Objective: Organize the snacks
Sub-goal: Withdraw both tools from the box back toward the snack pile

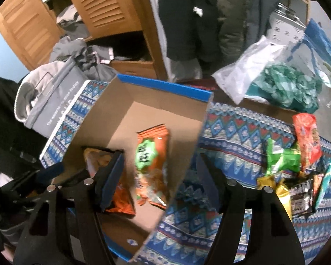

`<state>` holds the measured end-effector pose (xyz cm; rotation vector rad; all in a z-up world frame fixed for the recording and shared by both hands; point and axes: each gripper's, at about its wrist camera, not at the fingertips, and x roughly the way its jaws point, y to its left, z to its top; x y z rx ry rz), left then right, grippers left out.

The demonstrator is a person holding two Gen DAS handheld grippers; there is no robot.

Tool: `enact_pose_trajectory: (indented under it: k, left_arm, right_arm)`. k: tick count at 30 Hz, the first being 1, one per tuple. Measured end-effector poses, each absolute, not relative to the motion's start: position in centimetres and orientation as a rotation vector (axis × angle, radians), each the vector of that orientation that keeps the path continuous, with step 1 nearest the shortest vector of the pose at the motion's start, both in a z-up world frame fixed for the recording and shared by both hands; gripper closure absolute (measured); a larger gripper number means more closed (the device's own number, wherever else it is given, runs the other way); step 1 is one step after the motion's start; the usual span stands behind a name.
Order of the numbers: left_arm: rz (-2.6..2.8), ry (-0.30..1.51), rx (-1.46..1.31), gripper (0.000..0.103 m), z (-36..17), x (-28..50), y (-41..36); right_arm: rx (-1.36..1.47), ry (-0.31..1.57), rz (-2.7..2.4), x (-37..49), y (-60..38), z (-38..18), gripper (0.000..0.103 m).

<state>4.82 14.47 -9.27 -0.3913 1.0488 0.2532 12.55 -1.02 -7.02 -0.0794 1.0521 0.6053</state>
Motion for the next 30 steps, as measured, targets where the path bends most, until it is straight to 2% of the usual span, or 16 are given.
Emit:
enact_pose_trajectory:
  k: [13,30]
  left_arm:
    - [0.171,1.08,-0.361,0.037,-9.0,6.0,8.8]
    - [0.049,1.116,-0.238,0.037,-8.8,7.8,-2.3]
  right_arm:
    - [-0.038,1.06,0.493,12.9,-9.6,-8.1,0.03]
    - [0.074,1.071,0.328,12.6,-22.5,-8.8,0.029]
